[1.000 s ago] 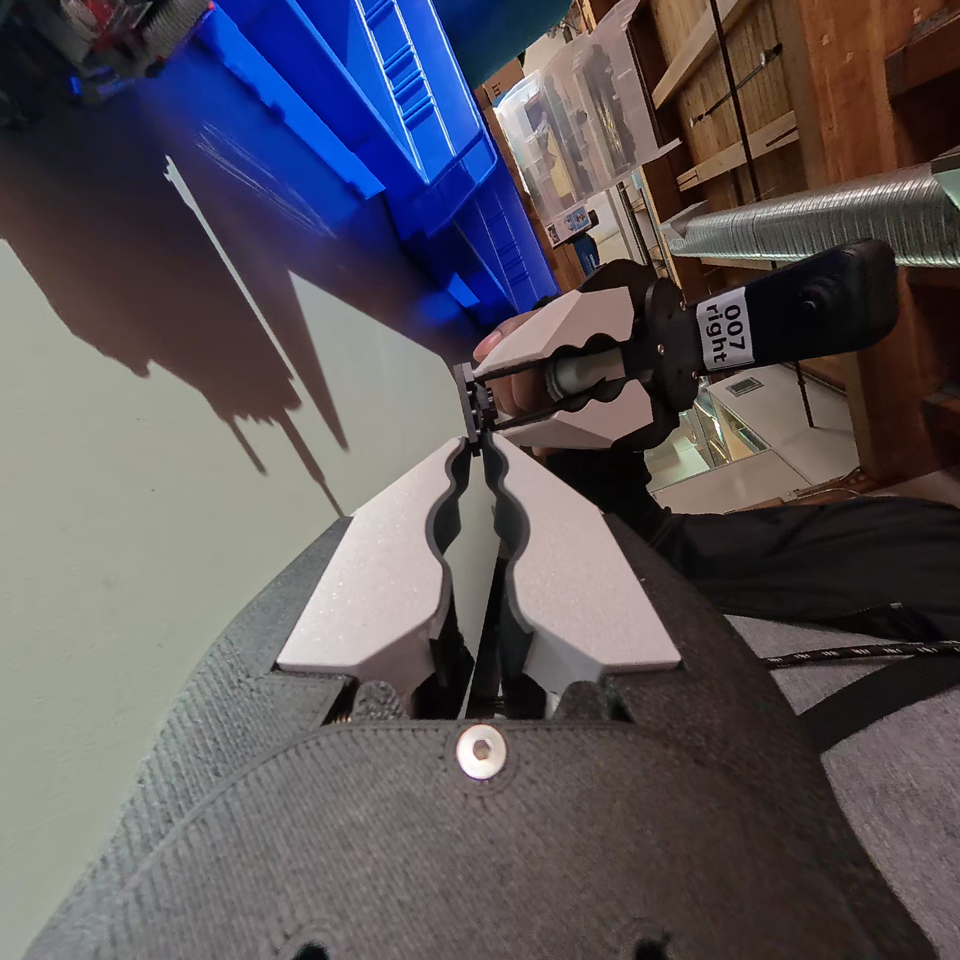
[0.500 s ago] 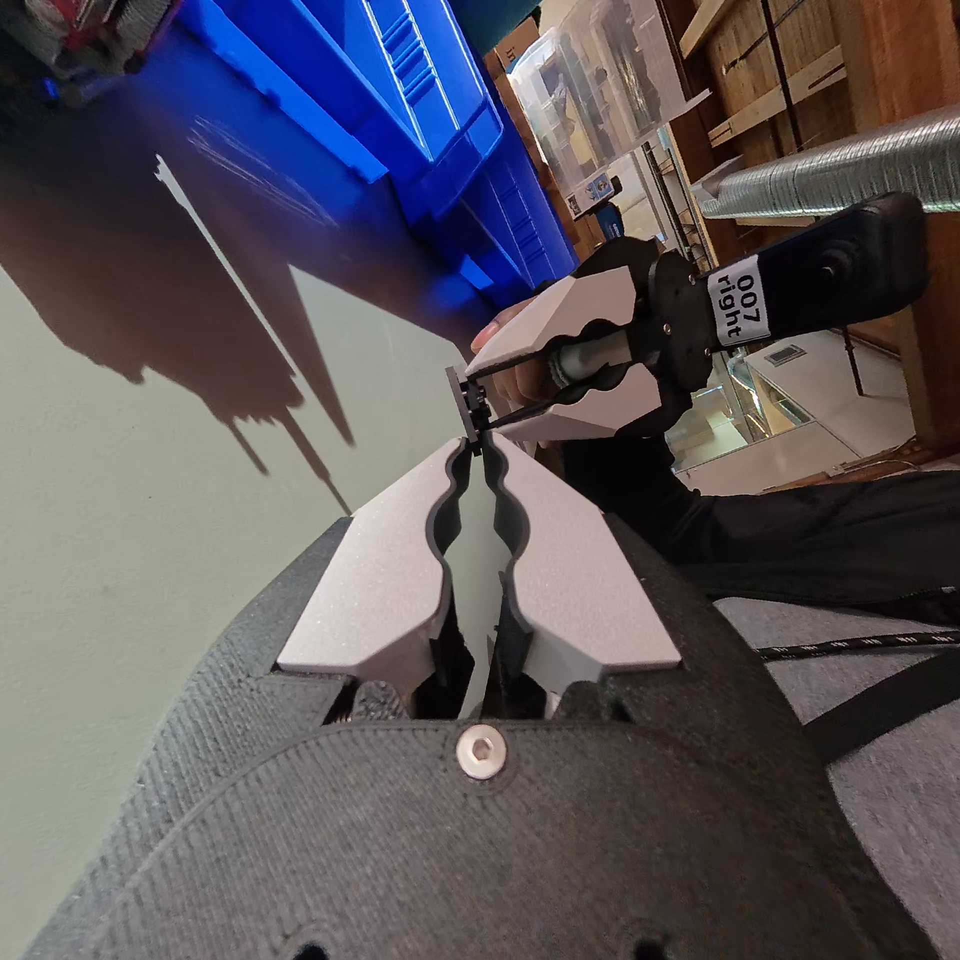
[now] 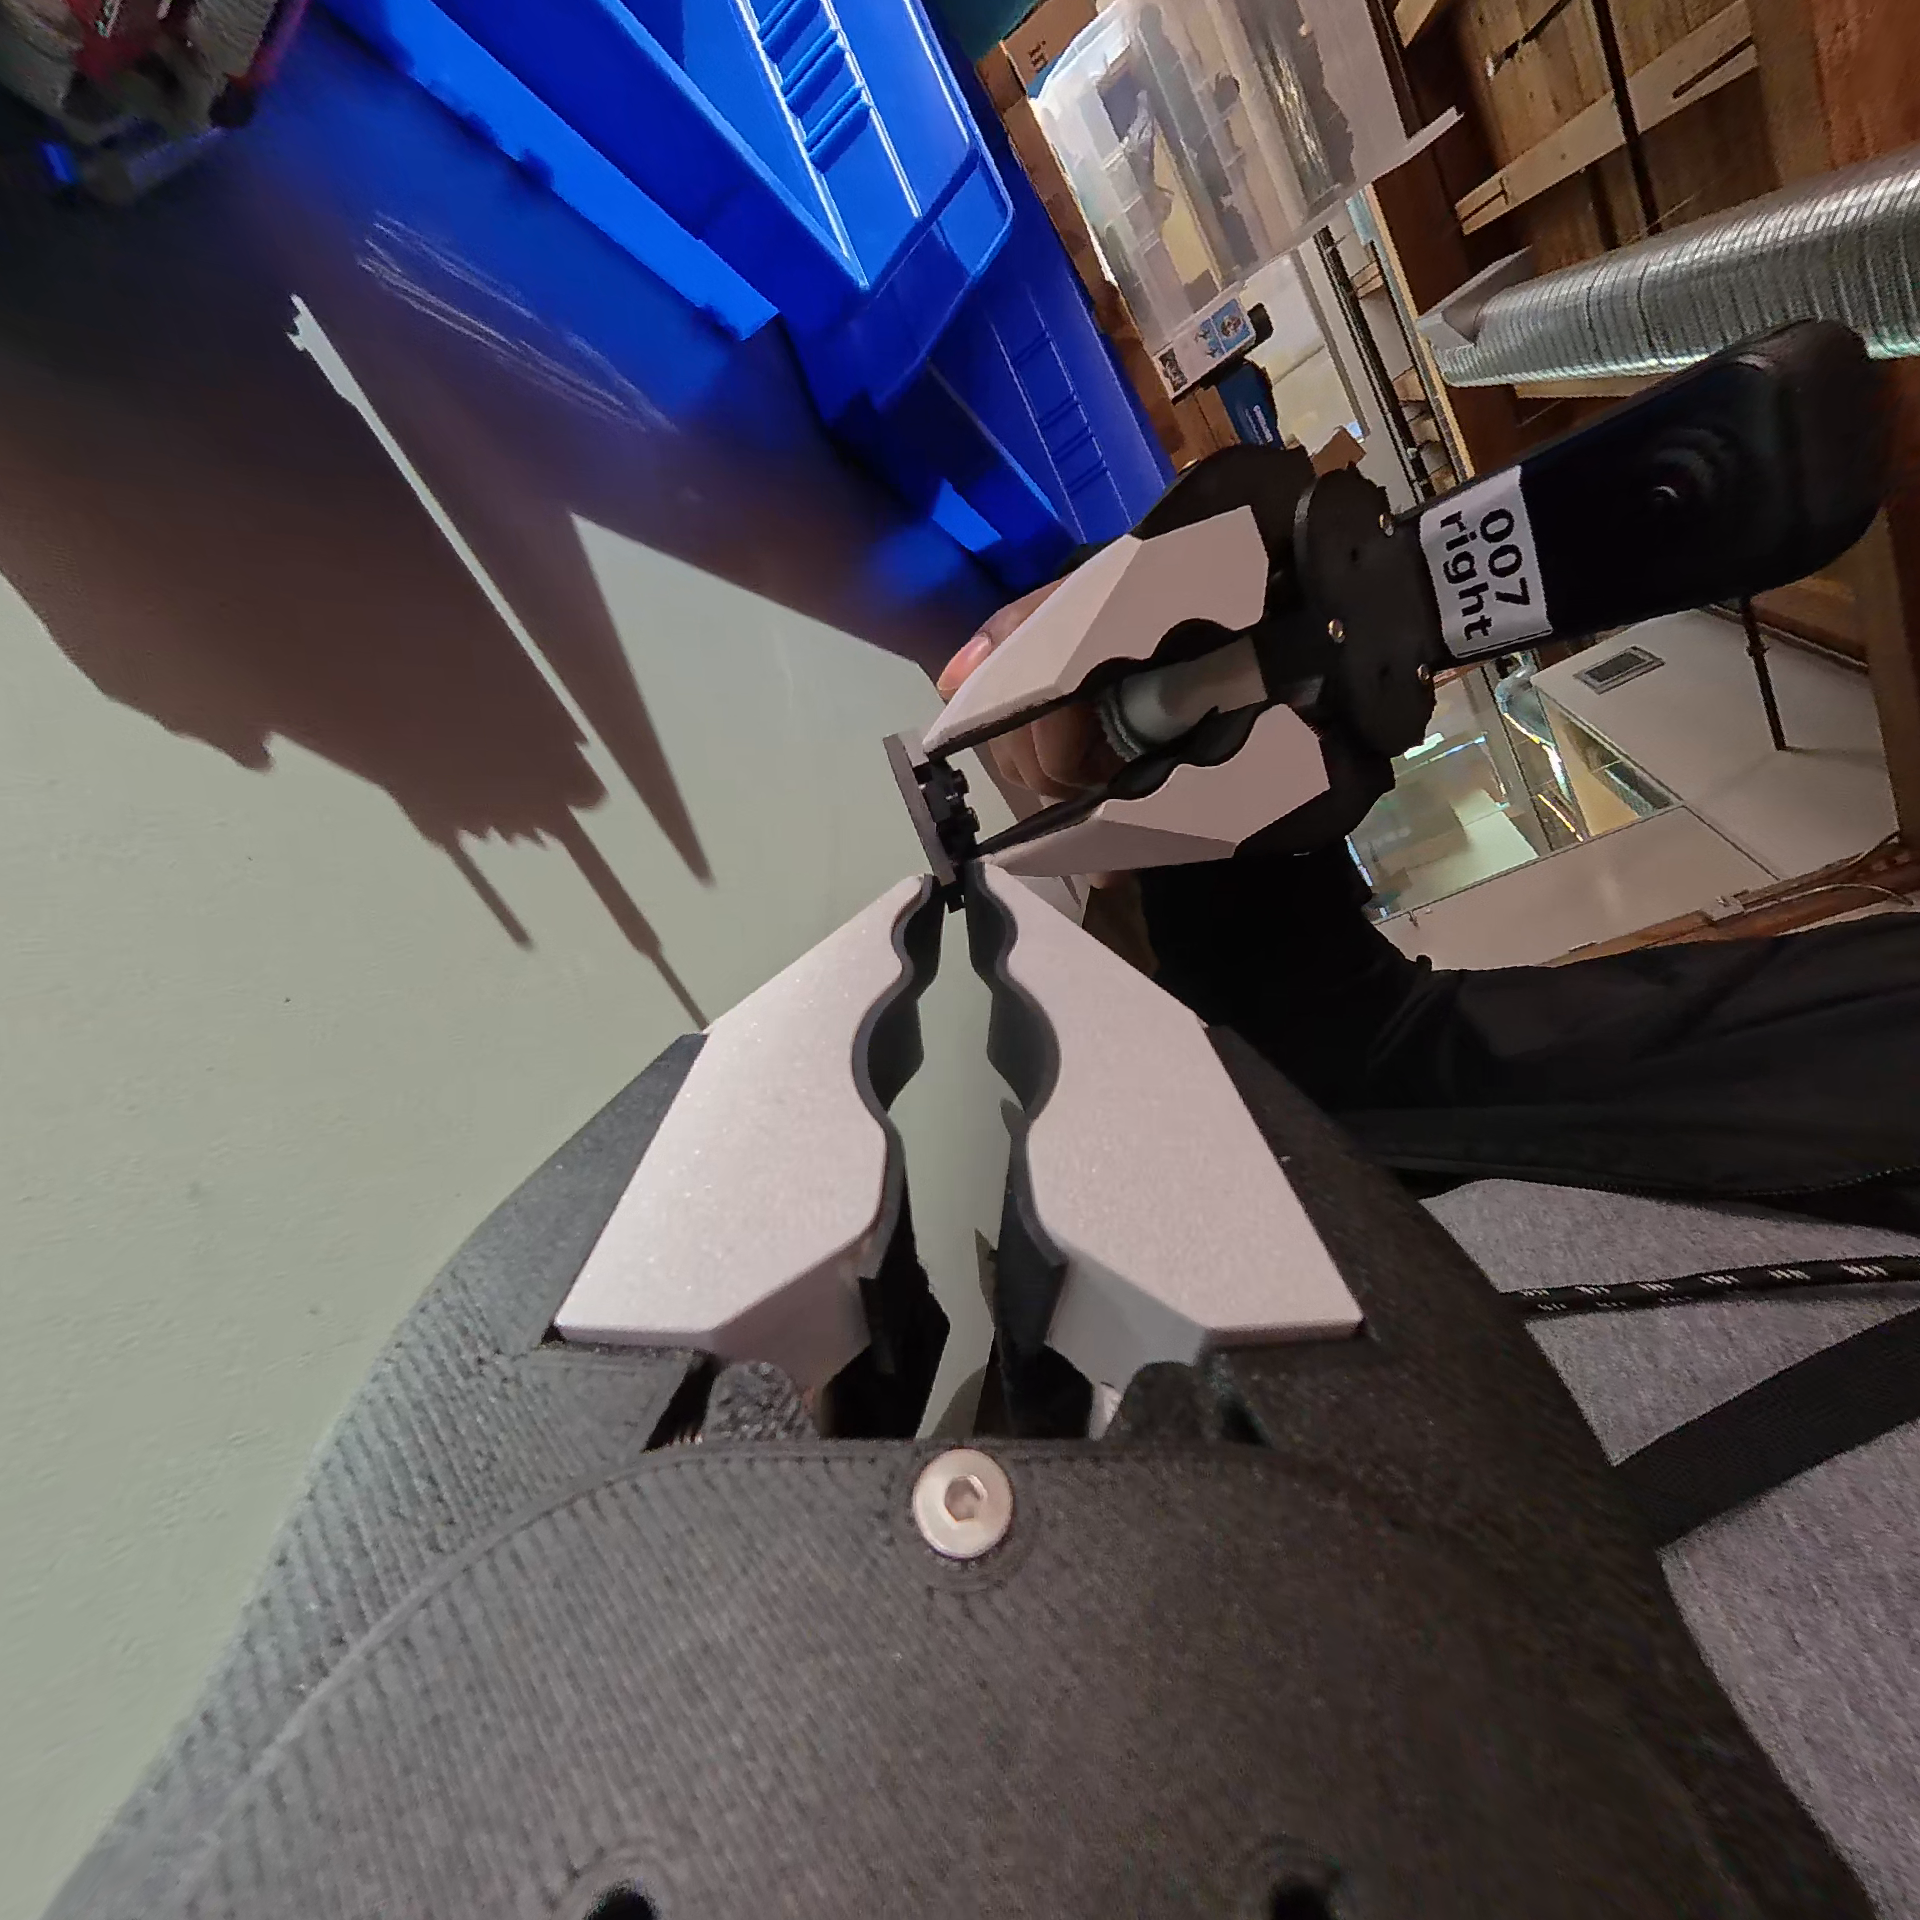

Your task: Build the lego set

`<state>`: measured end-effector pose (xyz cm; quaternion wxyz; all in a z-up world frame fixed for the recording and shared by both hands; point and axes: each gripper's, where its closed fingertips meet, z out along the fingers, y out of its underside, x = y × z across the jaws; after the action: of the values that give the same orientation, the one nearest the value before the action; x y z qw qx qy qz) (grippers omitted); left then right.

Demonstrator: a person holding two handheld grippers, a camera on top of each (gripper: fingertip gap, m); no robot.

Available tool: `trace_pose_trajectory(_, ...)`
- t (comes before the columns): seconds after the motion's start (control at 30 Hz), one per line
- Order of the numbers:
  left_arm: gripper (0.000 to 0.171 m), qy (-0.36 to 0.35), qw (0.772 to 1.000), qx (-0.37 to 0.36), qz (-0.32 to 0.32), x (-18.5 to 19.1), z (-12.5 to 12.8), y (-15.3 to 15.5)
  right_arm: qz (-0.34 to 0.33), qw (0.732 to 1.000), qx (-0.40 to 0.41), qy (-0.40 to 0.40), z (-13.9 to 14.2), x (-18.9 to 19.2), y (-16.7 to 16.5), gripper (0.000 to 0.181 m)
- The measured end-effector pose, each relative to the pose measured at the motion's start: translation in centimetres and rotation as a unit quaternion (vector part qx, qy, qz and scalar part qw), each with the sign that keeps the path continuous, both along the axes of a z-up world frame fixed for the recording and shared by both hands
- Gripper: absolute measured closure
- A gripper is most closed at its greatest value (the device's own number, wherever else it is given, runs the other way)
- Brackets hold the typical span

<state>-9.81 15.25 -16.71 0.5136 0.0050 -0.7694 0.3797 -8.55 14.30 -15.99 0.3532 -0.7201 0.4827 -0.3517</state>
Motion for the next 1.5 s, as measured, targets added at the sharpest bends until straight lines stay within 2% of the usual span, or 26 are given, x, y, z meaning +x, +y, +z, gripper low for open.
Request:
trace_pose_trajectory(0.9, 0.167, -0.006, 1.000, -0.001, -0.008, -0.2, -0.1, 0.1, 0.005, 1.000, 0.025, -0.011, -0.1, -0.2, -0.1, 0.160)
trace_pose_trajectory(1.1, 0.167, 0.015, 1.000, -0.001, -0.002, 0.1, 0.3, -0.1, 0.000, 0.999, 0.044, -0.025, 0.3, -0.2, -0.2, 0.154)
trace_pose_trajectory(1.2, 0.167, 0.041, 0.999, -0.004, -0.001, 0.4, 0.8, -0.1, -0.008, 0.995, 0.083, -0.050, 1.1, -0.2, -0.5, 0.151)
trace_pose_trajectory(1.33, 0.168, 0.089, 0.996, -0.016, -0.009, 1.3, 2.0, -0.4, -0.009, 0.980, 0.180, -0.082, 2.1, -0.3, -1.6, 0.142)
trace_pose_trajectory(1.5, 0.167, 0.116, 0.992, -0.032, -0.027, 3.3, 3.1, -1.6, 0.057, 0.954, 0.280, -0.093, 2.9, 0.5, -2.7, 0.135)
